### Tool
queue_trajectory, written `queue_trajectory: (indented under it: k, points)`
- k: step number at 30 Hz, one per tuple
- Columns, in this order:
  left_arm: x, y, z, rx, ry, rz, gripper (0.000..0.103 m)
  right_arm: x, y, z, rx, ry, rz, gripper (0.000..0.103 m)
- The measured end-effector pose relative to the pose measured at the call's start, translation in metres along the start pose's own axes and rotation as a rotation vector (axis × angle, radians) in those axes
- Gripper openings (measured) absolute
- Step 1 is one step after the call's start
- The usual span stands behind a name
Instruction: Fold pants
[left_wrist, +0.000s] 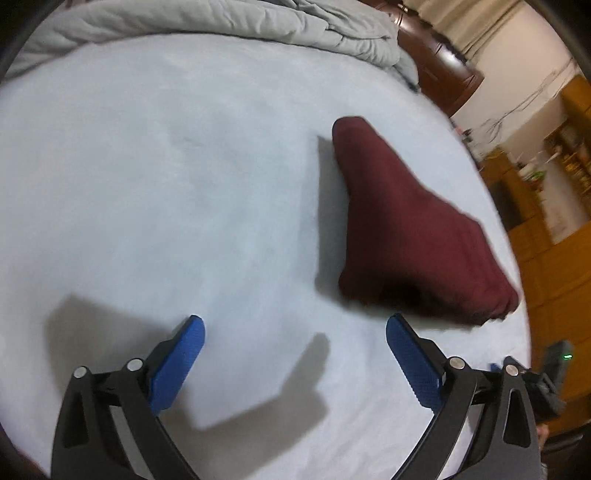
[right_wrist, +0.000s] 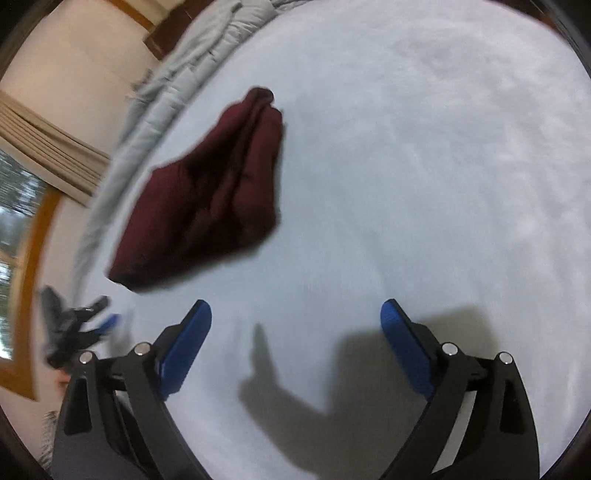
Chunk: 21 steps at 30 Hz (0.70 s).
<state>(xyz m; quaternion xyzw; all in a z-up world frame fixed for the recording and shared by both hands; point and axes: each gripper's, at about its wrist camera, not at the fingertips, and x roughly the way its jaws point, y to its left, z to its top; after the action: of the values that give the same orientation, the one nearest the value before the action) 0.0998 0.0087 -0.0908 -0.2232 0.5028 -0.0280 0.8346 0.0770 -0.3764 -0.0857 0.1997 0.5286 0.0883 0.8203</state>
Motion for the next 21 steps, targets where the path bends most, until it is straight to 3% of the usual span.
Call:
queue_trajectory:
  k: [4,8,13,18,21]
  points:
    - [-0.008,-0.015,-0.013,0.050,0.009,0.129,0.099,-0.004,0.026,-0.021,-0.029,0.008,-0.143,0.097]
    - [-0.024,-0.029,-0.022,0.104,-0.017,0.192,0.099,-0.009,0.047,-0.030,-0.046,0.022,-0.241,0.099]
    - [-0.045,-0.043,-0.028,0.133,-0.028,0.175,0.099,-0.021,0.080,-0.034,-0.110,0.003,-0.322,0.100]
    - [-0.066,-0.056,-0.033,0.161,-0.066,0.206,0.099,-0.042,0.099,-0.034,-0.147,-0.031,-0.387,0.100]
    - [-0.075,-0.064,-0.036,0.183,-0.074,0.228,0.099,-0.051,0.106,-0.034,-0.154,-0.039,-0.371,0.100]
